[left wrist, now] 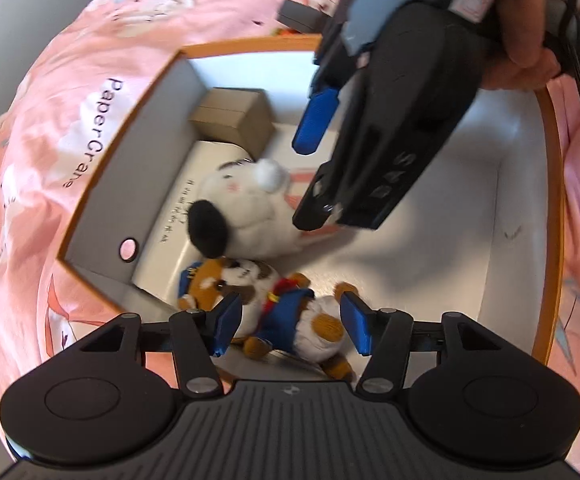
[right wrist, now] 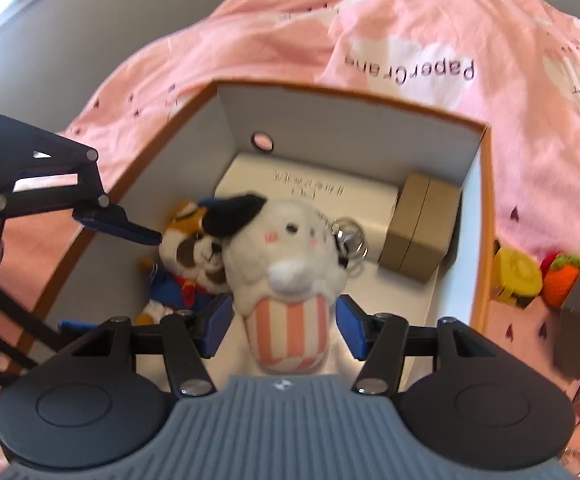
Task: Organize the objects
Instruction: 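Withdraw both grippers from the box toward the items on the bed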
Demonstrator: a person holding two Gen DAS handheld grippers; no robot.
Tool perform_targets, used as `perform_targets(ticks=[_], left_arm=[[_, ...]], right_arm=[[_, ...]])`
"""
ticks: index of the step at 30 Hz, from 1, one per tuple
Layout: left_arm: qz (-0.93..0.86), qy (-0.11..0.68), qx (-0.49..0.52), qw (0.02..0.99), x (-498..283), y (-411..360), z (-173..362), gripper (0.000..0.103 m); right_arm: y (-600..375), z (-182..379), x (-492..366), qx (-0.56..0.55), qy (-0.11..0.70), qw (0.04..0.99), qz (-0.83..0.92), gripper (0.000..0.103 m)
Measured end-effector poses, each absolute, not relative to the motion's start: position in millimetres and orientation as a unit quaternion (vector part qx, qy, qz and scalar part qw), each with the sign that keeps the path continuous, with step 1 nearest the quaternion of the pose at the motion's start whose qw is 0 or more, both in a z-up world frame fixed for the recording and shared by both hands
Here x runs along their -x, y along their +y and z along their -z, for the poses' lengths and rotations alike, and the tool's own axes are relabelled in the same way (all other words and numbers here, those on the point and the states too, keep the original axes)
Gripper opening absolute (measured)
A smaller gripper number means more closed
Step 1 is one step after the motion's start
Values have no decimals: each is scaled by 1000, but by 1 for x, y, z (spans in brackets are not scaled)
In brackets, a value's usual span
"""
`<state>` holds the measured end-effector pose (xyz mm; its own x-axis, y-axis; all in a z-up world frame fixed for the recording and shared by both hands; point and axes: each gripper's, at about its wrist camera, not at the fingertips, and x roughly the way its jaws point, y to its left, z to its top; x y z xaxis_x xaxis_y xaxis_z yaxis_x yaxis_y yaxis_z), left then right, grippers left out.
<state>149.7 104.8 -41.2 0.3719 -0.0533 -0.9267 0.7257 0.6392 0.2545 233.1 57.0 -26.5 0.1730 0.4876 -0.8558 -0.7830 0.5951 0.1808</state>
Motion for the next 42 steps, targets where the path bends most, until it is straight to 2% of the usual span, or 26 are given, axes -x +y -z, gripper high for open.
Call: perform_targets(ticks=[1,3,10,22,25,26,27,29,38,42], left_arm=[[256,498,-343,754,-149,103,44,66],[252,502,-357,746,-147,99,52,66],[226,496,-394,740,-147,92,70,66],[215,479,-405,749,-149,97,76,66],[214,475,-391,759,-146,101,74,68],[215,473,-388,761,-145,102,73,68],[213,472,-388,763,-144,102,72,68],[209,465,-388,767,-140,103,69,69],[195,432,-293,831,-126,95,9,69],[191,415,-235,858,-124,66,-21,68]], right_arm=[[59,31,-232,159,488,753,-412,59],[61,40,-232,153,502,756,-392,47],[49,43,-228,38,554,748,-363,39],[54,48,-233,22,547,754,-364,39],[54,41,-229,43,534,758,-372,43],[52,37,-226,49,527,762,-373,45],[50,34,-225,53,519,766,-374,52],[46,25,-221,59,505,773,-379,54],[-11,-24,-199,30,429,827,-364,54],[-56,-39,-192,-1,398,860,-320,54]])
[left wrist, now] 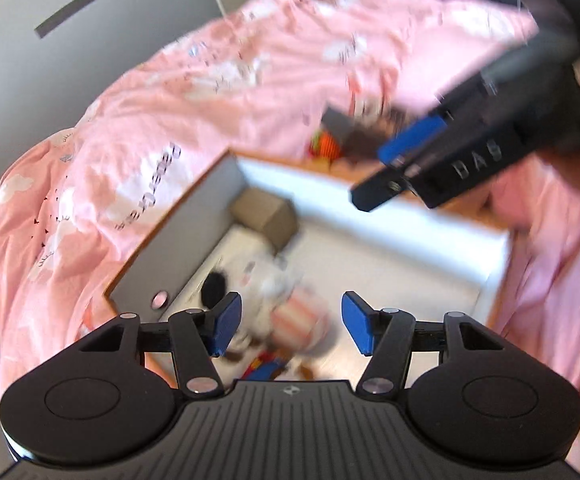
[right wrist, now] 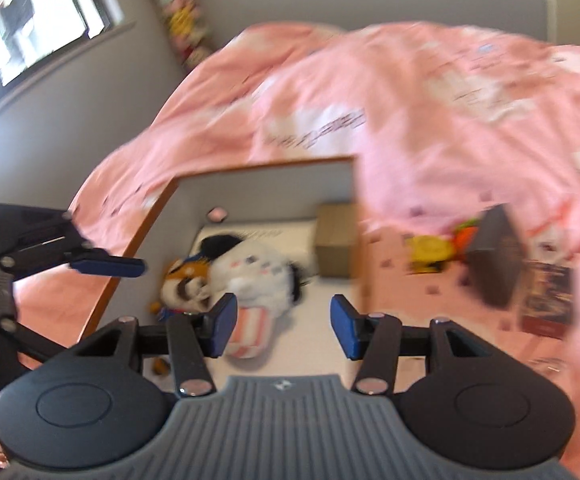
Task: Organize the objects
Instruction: 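Withdraw both grippers from the box toward the items on the bed, then grasp the pink pouch with the left gripper while the right gripper grasps the pink wallet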
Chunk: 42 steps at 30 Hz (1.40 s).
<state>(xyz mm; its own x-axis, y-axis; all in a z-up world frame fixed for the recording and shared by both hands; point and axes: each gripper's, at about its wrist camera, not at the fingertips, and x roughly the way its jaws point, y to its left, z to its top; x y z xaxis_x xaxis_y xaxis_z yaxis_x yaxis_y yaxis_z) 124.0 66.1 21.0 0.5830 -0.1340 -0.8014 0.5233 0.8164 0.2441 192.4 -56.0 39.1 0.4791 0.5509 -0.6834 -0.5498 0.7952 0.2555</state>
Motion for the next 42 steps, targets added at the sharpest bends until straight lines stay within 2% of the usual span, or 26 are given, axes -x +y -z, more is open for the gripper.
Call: perform_targets(ticks=[3,7,12,18,20,28,31,32,33,37,42], left_arm=[[209,410,-187,868,-115,45,-48,65],[242,392,-168,871,-122,11,-52,63],[305,407,-192,839,-137,-52,-26,52],[345,434,-233,799,-167,-117,13,52],[348,447,-242,788,-179,-132,26,54],[339,501,-246,757,-217,-159,61,55],[337,524,-234,746,-225,-158,71,49],[340,535,-216,743,-227,-155,74,40],[341,545,-195,741,-230,-151,76,38],[332,560,-141,746,-231,-136,74,35],[299,566,-86,763,-224,-118,58,32]], right_arm=[[-94,-44,-190,-24,389,878,-278,53],[-146,-42,-185,-40,387,896,-214,49],[-199,-18,-176,-37,412,899,-144,40],[-228,25,-181,-52,458,883,-91,24],[-230,32,-185,-53,466,879,-89,22],[-237,46,-189,-74,488,865,-91,22],[-238,46,-189,-77,489,864,-90,22],[-238,46,-189,-79,488,864,-91,22],[-238,46,-189,-80,488,864,-91,22],[-236,44,-187,-76,490,864,-88,23],[-233,37,-182,-90,492,860,-101,36]])
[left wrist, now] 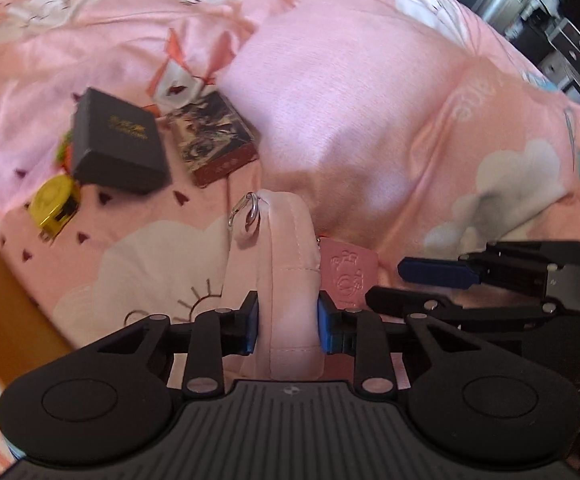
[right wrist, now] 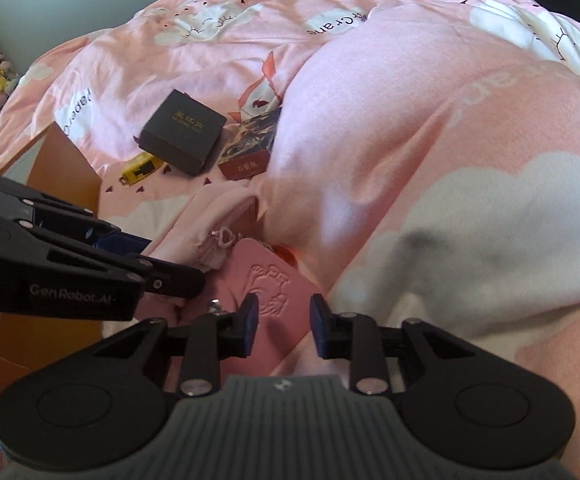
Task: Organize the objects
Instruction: 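Grasp the pink pouch with the left gripper while the right gripper grasps the pink wallet, then carry the pink pouch and pink wallet over the orange box with both grippers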
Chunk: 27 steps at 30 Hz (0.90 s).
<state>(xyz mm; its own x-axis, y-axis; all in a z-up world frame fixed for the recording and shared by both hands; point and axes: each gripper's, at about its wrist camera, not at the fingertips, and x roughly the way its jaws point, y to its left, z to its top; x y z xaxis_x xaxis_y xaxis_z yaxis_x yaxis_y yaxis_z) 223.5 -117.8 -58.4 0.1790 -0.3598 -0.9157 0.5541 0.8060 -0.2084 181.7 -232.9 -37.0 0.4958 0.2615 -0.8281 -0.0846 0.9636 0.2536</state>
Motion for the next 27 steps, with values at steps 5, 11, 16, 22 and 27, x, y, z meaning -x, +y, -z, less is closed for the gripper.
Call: perform_targets(ticks=[5,11,16,22,27], left_arm=[[272,526,-59,804,-205,-98,25,32],[245,476,10,845,-187,-59,-21,32],[203,431,56,878,-172,-19,-56,32],[117,432,98,889,-164,32,-58,32],[69,464,143,872,-160,72,-30,32]], right_arm=[[-215,39,-183,-98,503,851,-114,53],[-179,47,-194,-48,519,847,-107,67],[-153,60,-207,-2,526,847,-77,75],[-123,79,-213,79,526,845,-54,85],[-108,92,-209,149,510,847,-31,84]])
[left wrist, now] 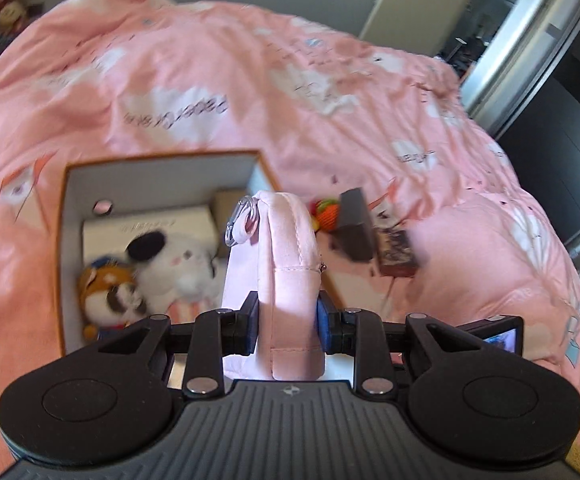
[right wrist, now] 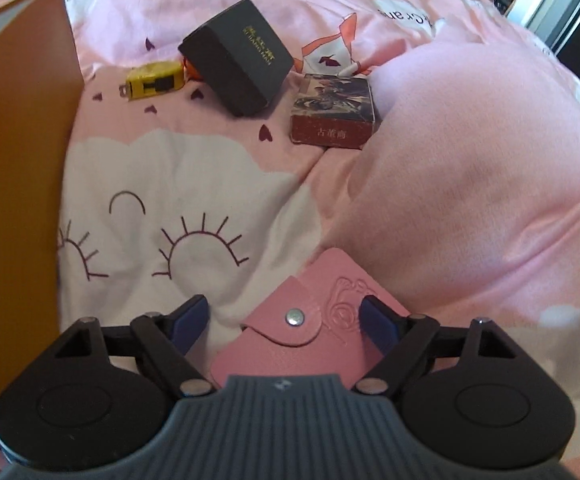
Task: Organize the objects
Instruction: 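Carry the pink pouch and pink wallet over the orange box with both grippers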
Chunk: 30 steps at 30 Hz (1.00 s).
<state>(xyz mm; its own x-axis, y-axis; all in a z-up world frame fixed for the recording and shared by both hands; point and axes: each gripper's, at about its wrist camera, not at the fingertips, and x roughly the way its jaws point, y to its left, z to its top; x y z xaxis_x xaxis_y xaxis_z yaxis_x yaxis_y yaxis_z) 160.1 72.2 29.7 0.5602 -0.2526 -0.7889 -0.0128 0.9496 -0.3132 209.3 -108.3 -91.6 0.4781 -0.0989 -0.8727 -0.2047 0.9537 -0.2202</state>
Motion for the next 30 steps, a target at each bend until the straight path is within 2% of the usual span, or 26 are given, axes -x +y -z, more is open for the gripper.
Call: perform_targets(ticks=[2,4,8,11,12,13,21,25,30], left_arm=[[64,475,155,864,-158,80,-17,32],[64,484,165,857,-158,83,-7,32],[70,503,164,846,-152,82,10,32],[73,511,149,844,-151,74,20,32],[74,512,144,843,-151,72,23,32],[75,514,141,843,-151,69,26,32],[88,527,151,832,-151,64,42,32],[95,528,157,829,-149,66,45,32],[94,525,165,829,-149,66,46,32]], right_arm=[[-107,94,-206,165,505,847,-28,81],[-111,91,-205,163,499,851,-17,69],[-126,82,-203,119,504,855,-27,64],[-132,68,-194,91,501,859,-40,52],[-135,61,-191,81,498,862,-45,44],[-137,56,-188,76,496,863,-47,42],[-183,29,-169,-16,524,850,-49,42],[-213,27,-167,-71,551,831,-30,33],[-236,42,-174,-134,571,809,-12,30]])
